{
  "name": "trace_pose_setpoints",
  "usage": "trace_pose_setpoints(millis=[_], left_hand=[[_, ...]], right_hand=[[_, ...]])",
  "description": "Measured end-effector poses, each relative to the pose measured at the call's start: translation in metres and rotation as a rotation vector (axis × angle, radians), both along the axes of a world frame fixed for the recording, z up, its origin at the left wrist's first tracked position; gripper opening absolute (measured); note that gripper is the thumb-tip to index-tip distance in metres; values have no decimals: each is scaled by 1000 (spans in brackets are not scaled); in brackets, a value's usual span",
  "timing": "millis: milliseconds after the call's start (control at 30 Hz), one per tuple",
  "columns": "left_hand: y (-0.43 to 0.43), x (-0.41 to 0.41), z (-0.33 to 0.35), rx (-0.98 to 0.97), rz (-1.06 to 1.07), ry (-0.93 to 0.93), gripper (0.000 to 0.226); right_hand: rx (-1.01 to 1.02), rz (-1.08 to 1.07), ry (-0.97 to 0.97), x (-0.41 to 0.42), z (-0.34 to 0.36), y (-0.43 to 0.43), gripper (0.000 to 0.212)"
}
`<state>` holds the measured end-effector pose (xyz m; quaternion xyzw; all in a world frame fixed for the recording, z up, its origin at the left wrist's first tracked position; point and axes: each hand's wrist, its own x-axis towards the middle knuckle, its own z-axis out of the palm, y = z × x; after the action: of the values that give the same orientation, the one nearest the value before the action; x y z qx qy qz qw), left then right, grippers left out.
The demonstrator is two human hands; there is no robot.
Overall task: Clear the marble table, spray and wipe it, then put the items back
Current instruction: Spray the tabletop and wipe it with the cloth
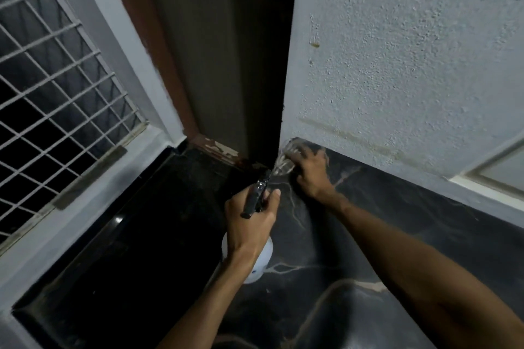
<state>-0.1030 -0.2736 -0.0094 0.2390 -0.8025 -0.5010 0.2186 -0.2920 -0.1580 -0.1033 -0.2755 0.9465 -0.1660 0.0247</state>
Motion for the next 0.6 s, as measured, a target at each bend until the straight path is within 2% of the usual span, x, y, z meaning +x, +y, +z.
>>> trace_pose_setpoints(millis=[67,100,133,233,300,367,467,600], left_hand=[[-10,-1,-4,3,-1,1,28],[-15,0,-5,11,12,1,29],[-20,-1,-7,9,32,-6,30],[-29,4,-11,-12,87,-27,31],[-24,6,-11,15,85,-11,30],[-13,9,-6,43,75,-14,30],[4,11,0,52,0,-23,28],[16,10,4,29,-8,-21,30]], right_hand=[[-77,-338,-31,-34,3,-5,61],[-67,-391,-18,-37,5,-12,58],[-34,-329,8,-32,6,-25,56],[15,126,43,10,1,-61,66],[33,206,21,18,2,-50,73],[26,37,17,3,9,-8,73],[77,-379,6,-4,14,95,71],[83,-771,-24,24,2,224,63]])
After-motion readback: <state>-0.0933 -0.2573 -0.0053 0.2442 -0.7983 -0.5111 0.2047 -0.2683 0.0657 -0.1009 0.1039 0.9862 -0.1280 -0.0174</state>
